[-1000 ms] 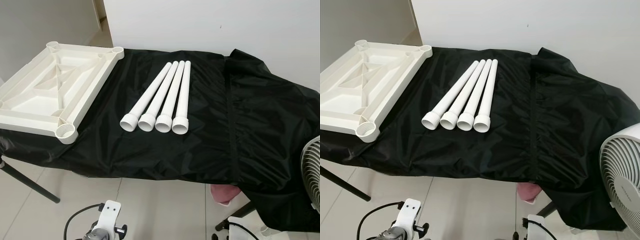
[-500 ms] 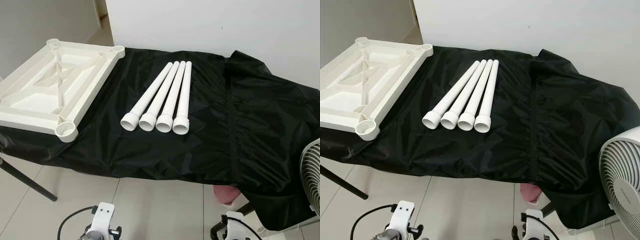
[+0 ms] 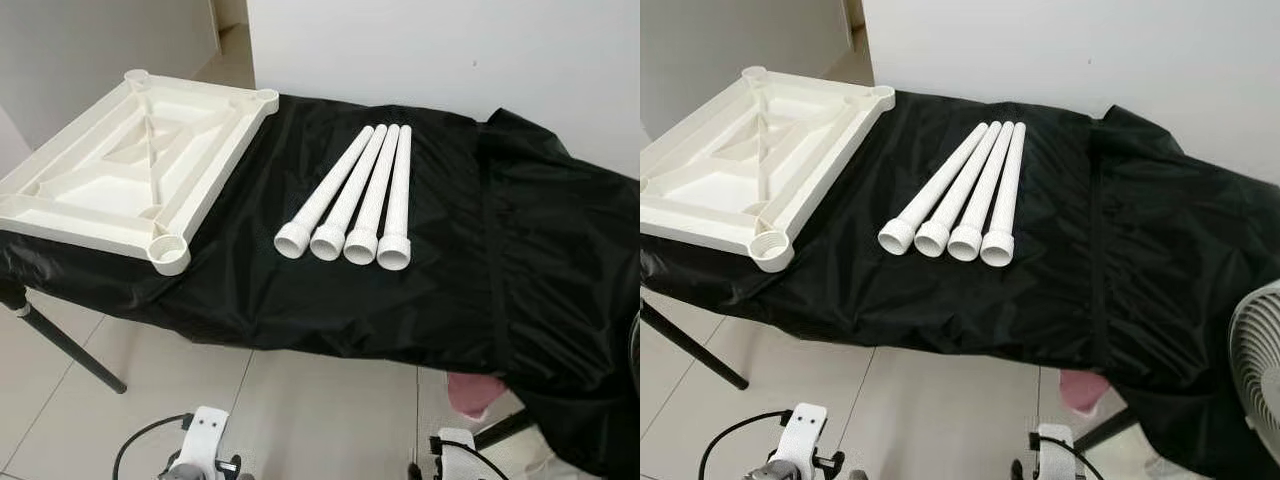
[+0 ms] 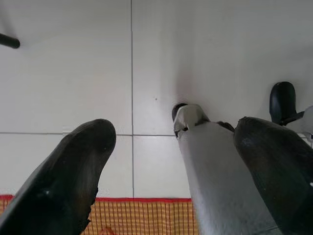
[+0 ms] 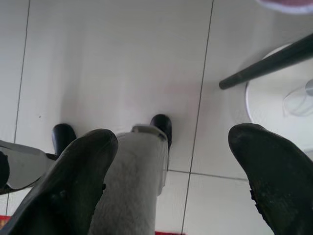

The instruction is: Building children table

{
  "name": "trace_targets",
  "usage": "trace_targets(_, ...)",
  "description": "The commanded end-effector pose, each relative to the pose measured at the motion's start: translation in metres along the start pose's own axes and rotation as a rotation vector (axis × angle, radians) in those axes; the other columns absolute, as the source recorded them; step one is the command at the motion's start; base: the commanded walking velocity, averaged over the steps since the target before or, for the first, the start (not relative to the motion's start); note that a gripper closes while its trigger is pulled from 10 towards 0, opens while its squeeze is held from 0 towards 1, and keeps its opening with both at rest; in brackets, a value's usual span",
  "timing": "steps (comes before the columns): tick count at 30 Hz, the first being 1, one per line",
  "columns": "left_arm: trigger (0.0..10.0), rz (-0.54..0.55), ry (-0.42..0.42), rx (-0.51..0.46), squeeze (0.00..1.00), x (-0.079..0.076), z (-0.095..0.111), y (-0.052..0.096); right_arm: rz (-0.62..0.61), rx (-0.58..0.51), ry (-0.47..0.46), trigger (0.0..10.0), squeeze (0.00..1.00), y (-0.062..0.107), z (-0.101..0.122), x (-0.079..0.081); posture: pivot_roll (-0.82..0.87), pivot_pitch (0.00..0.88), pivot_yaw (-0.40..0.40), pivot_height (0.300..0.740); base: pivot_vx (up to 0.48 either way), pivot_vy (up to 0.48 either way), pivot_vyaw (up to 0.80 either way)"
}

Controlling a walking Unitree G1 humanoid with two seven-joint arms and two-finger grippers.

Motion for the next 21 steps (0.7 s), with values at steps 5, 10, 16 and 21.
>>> trace_targets(5, 10.0, 0.024, 0.003, 0.035, 0.00, -0.0006, -0.0090, 0.0014, 0.008, 0.020, 0.012, 10.0, 0.00, -0.0007, -0.0017, 0.0028, -0.02, 0.000, -0.015, 0.740, 0.000, 0.346, 0.00)
trace_targets(10, 10.0, 0.027, 0.004, 0.035, 0.00, -0.0006, -0.0085, 0.0012, 0.011, 0.019, 0.017, 10.0, 0.00, -0.0012, -0.0002, 0.0032, -0.02, 0.000, -0.017, 0.740, 0.000, 0.346, 0.00)
trace_targets(16, 10.0, 0.027, 0.001, 0.036, 0.00, -0.0011, -0.0084, 0.0011, 0.010, 0.022, 0.019, 10.0, 0.00, -0.0013, -0.0005, 0.0033, -0.01, 0.000, -0.016, 0.740, 0.000, 0.345, 0.00)
trace_targets(21, 10.0, 0.026, -0.003, 0.038, 0.00, -0.0009, -0.0091, 0.0013, 0.012, 0.029, 0.016, 10.0, 0.00, -0.0003, -0.0039, 0.0038, -0.02, 0.000, -0.013, 0.740, 0.000, 0.345, 0.00)
Point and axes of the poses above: a point about 5 cm out from each wrist's last joint towards the gripper, its own y axis pointing back from the gripper into the wrist, its own z axis along the axis of the wrist's last joint, x = y × z, the point moved 2 cm from there along -y, pointing out of the wrist towards the gripper, and after that the axes turned 14 degrees about -y, right-handed, at the moved point
